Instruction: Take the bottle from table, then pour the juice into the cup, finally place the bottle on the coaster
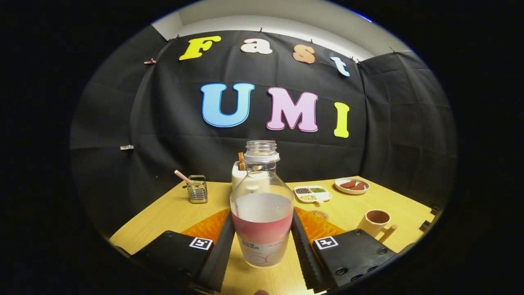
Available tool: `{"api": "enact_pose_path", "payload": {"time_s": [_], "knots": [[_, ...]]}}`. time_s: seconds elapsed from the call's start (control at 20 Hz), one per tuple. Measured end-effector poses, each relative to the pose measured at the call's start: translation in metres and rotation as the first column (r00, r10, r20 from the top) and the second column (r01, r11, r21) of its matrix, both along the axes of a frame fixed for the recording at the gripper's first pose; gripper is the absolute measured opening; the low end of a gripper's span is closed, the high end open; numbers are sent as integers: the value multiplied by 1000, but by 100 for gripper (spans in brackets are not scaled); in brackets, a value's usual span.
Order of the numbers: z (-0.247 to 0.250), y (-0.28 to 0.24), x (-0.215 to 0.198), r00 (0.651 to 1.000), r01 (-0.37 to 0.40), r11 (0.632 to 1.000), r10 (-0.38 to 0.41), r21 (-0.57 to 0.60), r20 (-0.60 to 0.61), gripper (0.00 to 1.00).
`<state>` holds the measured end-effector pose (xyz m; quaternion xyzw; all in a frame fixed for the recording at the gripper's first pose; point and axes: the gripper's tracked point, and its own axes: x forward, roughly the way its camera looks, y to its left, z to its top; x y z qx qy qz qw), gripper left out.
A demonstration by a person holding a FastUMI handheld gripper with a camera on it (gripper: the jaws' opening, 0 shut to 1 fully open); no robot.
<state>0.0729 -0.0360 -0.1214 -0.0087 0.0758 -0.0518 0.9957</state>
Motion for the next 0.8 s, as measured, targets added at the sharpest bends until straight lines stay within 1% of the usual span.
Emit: {"api": "enact_pose_path", "payload": {"time_s": [0.2,0.4,0.6,0.8], "knots": [[32,-5,-14,998,-56,998,56,-26,25,75],[45,-14,-24,995,-97,995,96,33,40,75],[40,-26,-36,994,-110,992,109,63,20,75],[34,-42,-38,995,-102,991,103,90,-2,75]]}}
